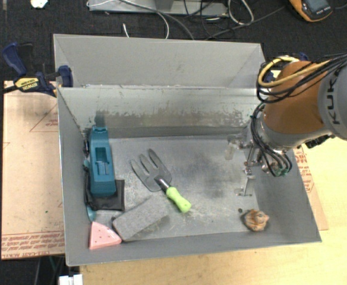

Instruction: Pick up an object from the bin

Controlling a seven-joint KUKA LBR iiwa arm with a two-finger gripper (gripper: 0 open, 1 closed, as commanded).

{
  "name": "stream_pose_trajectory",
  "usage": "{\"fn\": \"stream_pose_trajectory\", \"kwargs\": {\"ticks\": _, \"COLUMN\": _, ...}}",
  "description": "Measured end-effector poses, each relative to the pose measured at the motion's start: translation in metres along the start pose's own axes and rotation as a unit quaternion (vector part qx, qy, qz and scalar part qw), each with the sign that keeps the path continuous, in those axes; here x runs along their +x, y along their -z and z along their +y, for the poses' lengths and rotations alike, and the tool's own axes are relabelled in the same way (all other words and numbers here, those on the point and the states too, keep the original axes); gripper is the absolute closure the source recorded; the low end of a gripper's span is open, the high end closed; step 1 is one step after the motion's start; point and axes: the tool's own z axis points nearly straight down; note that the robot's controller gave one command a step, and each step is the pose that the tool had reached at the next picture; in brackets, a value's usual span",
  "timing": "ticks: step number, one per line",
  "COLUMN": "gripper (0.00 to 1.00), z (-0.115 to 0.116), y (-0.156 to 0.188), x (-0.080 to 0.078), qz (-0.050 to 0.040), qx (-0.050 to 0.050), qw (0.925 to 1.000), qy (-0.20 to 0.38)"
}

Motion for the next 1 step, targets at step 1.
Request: {"fn": "stream_pose_trajectory", "kwargs": {"ticks": 1, "gripper": 0.00, "z": 0.0001, "y": 0.0046, "x": -0.0015, "qz": -0.0039, "qx": 0.000, "qw": 1.0000, "qy": 0.001}}
